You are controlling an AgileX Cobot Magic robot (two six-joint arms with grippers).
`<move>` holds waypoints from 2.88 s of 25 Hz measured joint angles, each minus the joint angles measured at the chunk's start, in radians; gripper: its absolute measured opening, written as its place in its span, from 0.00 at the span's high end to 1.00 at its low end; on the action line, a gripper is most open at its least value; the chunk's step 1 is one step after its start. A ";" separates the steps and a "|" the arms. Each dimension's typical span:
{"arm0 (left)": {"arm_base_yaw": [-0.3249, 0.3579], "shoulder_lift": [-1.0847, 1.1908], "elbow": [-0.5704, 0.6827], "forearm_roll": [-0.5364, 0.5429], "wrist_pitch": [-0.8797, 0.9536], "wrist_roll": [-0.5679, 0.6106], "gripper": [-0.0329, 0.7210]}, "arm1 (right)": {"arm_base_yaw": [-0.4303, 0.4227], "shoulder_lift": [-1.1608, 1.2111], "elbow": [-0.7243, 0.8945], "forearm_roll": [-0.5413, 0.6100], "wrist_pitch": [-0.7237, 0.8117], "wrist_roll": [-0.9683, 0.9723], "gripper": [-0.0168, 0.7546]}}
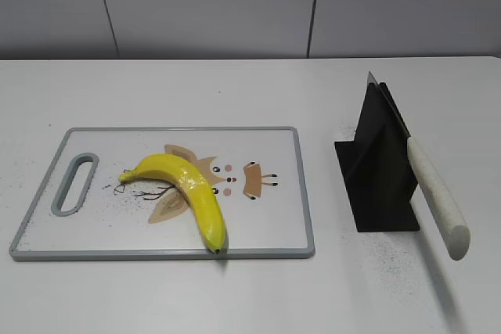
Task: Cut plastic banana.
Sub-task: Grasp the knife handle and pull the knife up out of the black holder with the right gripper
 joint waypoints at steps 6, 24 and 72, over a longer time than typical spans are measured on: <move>0.000 0.000 0.000 0.000 0.000 0.000 0.25 | 0.000 0.000 0.000 0.000 0.000 0.000 0.23; 0.000 0.000 0.000 0.000 0.000 0.000 0.25 | 0.000 0.000 0.000 0.016 0.000 0.000 0.23; 0.000 0.000 0.000 0.000 0.000 0.000 0.25 | 0.293 1.339 -0.568 0.170 0.144 0.090 0.27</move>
